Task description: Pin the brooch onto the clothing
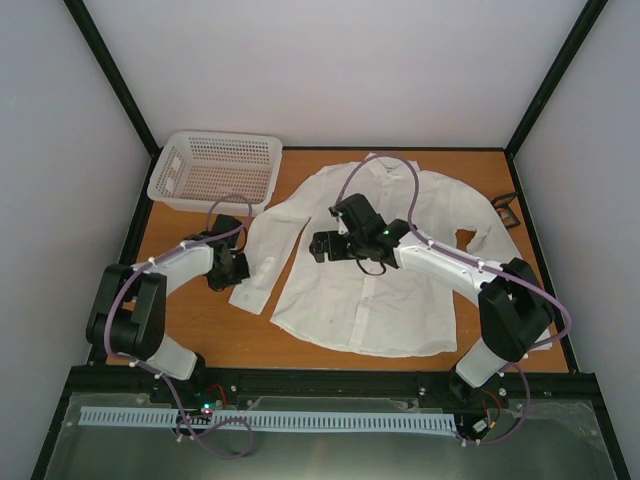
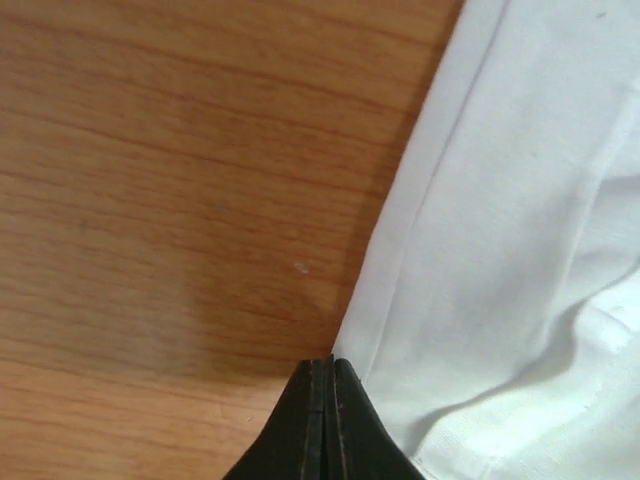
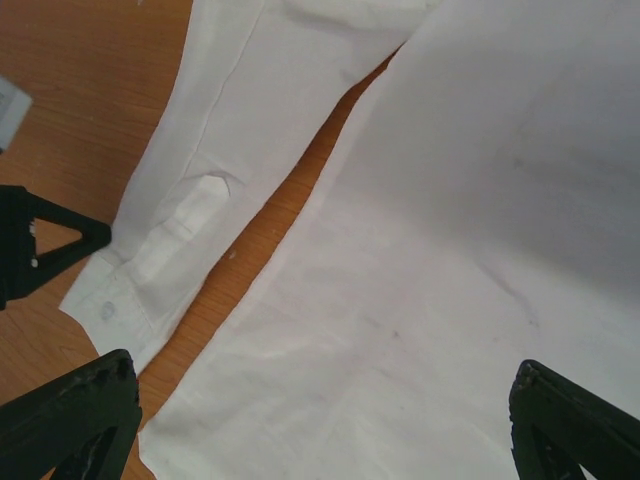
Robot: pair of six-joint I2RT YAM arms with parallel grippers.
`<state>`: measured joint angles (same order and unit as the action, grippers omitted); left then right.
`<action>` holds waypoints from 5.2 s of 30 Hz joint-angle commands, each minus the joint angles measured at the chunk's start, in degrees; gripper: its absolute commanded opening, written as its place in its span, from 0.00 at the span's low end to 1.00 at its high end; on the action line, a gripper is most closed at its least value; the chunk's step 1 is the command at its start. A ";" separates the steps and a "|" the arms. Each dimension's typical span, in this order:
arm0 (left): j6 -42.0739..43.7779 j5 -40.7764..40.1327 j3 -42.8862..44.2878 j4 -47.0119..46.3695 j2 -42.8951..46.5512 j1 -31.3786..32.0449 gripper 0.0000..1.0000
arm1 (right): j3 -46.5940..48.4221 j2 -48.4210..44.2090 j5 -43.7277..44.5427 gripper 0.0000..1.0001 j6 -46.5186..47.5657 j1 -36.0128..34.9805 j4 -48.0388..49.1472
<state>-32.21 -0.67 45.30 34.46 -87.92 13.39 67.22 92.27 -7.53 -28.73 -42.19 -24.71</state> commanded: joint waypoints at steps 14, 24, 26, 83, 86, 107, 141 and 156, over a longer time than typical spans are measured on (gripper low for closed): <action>12.32 -1.96 11.32 -5.67 21.90 16.63 0.00 | -9.87 -12.04 2.45 1.00 -6.92 5.89 8.03; 11.42 -9.97 14.97 0.61 3.85 49.73 0.21 | -22.30 -28.43 -0.62 1.00 -1.23 30.20 1.80; 11.91 -6.74 13.08 -1.60 5.56 49.77 0.50 | -22.79 -28.51 -1.41 1.00 0.53 30.45 0.61; 11.78 -16.14 13.80 -8.52 45.07 21.93 1.00 | 22.88 16.41 3.59 0.03 2.27 -12.90 -14.93; 11.27 -15.51 13.20 -8.66 45.02 21.94 1.00 | 14.52 8.54 -6.43 0.03 -4.43 -9.90 -0.79; 1.14 16.55 4.64 -18.85 24.27 19.74 1.00 | -44.91 -27.80 -8.90 0.03 -33.88 9.06 29.25; -6.89 44.60 52.64 -39.32 -45.32 6.29 1.00 | -42.41 -25.82 -20.41 0.12 -13.99 18.20 22.01; -4.27 31.05 53.12 -31.21 -43.34 5.10 1.00 | -41.11 -26.77 -21.73 0.10 -13.27 17.97 20.54</action>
<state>-37.41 33.80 99.00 1.69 -134.06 19.92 26.00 66.98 -28.27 -42.24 -24.36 -4.91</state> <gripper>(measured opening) 0.997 0.102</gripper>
